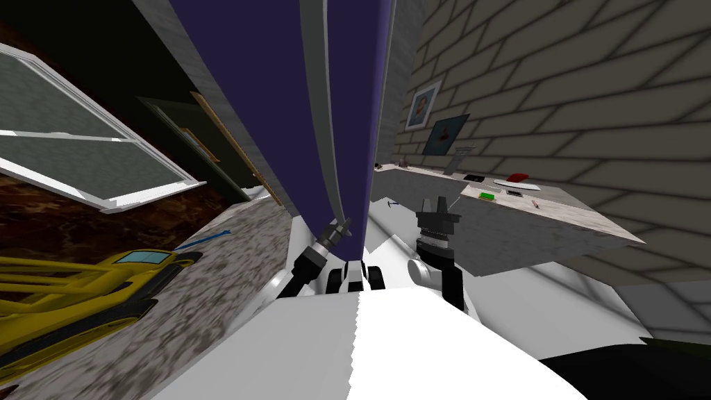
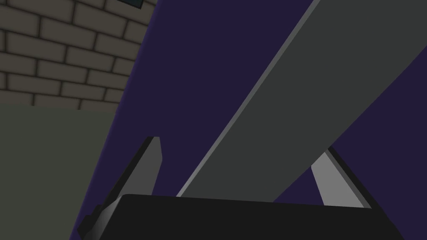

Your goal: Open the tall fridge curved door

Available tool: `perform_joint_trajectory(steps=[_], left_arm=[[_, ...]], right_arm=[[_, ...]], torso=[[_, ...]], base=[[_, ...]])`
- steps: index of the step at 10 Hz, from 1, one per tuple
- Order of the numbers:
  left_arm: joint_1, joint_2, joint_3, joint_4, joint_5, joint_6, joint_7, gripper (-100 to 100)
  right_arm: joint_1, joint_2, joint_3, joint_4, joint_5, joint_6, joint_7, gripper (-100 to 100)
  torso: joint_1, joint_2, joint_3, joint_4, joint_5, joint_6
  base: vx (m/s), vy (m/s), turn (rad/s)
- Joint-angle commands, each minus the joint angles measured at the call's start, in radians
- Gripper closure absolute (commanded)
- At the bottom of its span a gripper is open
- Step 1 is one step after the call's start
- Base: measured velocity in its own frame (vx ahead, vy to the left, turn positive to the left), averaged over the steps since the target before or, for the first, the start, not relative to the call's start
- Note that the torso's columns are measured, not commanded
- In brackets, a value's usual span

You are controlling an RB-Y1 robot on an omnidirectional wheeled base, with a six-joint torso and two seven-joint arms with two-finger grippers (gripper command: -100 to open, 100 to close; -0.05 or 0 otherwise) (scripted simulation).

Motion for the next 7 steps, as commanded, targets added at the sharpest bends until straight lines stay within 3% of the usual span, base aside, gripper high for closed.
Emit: perform_joint_trajectory(steps=[1,6,7], left_arm=[[-0.032,0.007,0.013,-0.03,0.024,0.056,0.002,-100],[-0.126,0.027,0.062,-0.095,0.095,0.205,0.009,-100],[-0.11,0.027,0.057,-0.087,0.085,0.183,0.009,-100]], right_arm=[[0.0,0.0,0.0,0.0,0.0,0.0,0.0,0],[0.0,0.0,0.0,0.0,0.0,0.0,0.0,0],[0.0,0.0,0.0,0.0,0.0,0.0,0.0,0]], torso=[[0.002,0.002,0.002,0.001,0.001,0.0],[0.003,0.003,0.002,0.0,0.001,-0.001],[0.002,0.003,0.002,0.001,0.001,-0.001]], base=[[-0.022,-0.001,-0.027],[-0.036,0.001,-0.068],[-0.015,0.004,-0.008]])
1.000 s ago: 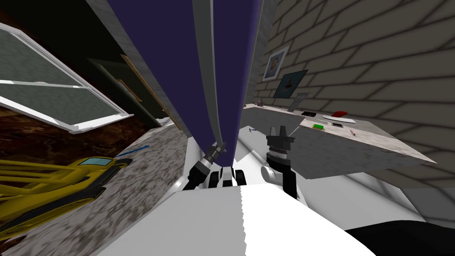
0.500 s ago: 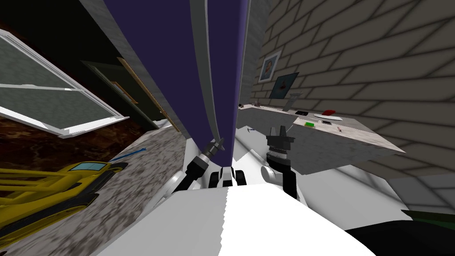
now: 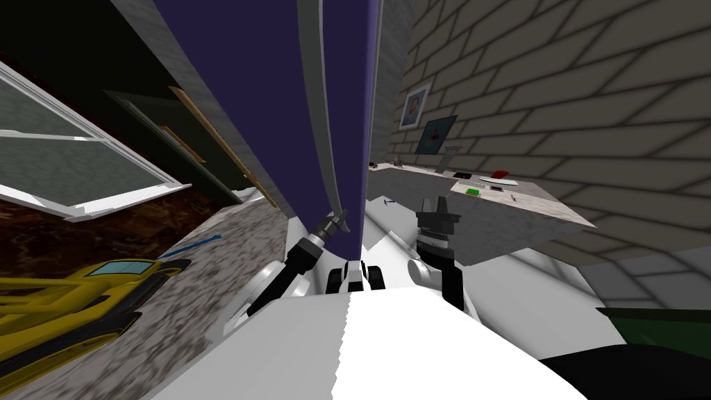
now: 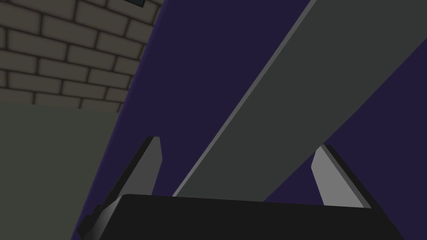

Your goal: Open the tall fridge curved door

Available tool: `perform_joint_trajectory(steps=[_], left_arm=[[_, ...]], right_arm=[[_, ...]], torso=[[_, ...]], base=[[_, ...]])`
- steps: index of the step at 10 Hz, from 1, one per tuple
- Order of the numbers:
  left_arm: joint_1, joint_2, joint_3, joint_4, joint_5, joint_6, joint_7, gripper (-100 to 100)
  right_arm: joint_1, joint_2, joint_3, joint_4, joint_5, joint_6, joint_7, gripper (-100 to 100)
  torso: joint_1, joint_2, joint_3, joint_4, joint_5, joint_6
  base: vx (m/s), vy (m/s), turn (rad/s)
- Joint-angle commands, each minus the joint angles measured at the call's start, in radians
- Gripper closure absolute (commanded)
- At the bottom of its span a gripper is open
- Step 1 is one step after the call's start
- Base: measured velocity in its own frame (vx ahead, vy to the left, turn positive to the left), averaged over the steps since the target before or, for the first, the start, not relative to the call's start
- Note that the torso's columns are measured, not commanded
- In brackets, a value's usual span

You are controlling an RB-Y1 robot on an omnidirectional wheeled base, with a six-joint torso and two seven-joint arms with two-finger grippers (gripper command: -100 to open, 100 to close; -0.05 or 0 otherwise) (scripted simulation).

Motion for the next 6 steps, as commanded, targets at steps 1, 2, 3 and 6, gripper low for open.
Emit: perform_joint_trajectory(steps=[1,2,3,6], left_arm=[[-0.001,0.0,0.001,-0.002,0.001,0.006,0.0,0],[-0.001,0.0,0.002,-0.001,0.001,0.006,0.0,0],[-0.001,0.0,0.002,-0.001,0.001,0.007,0.0,0],[0.0,0.001,0.002,0.0,0.0,0.007,0.0,0]], right_arm=[[0.0,0.0,0.0,0.0,0.0,0.0,0.0,0],[0.0,0.0,0.0,0.0,0.0,0.0,0.0,0],[0.0,0.0,0.0,0.0,0.0,0.0,0.0,0],[0.0,0.0,0.0,0.0,0.0,0.0,0.0,0]], torso=[[0.0,-0.001,0.0,0.0,0.0,0.0],[-0.001,-0.001,-0.001,-0.001,0.0,0.0],[0.0,-0.001,-0.001,-0.001,0.0,0.0],[0.001,-0.001,-0.001,-0.001,0.0,0.0]], base=[[0.0,0.0,0.0],[0.0,0.0,0.0],[0.0,0.0,0.0],[0.0,0.0,0.0]])
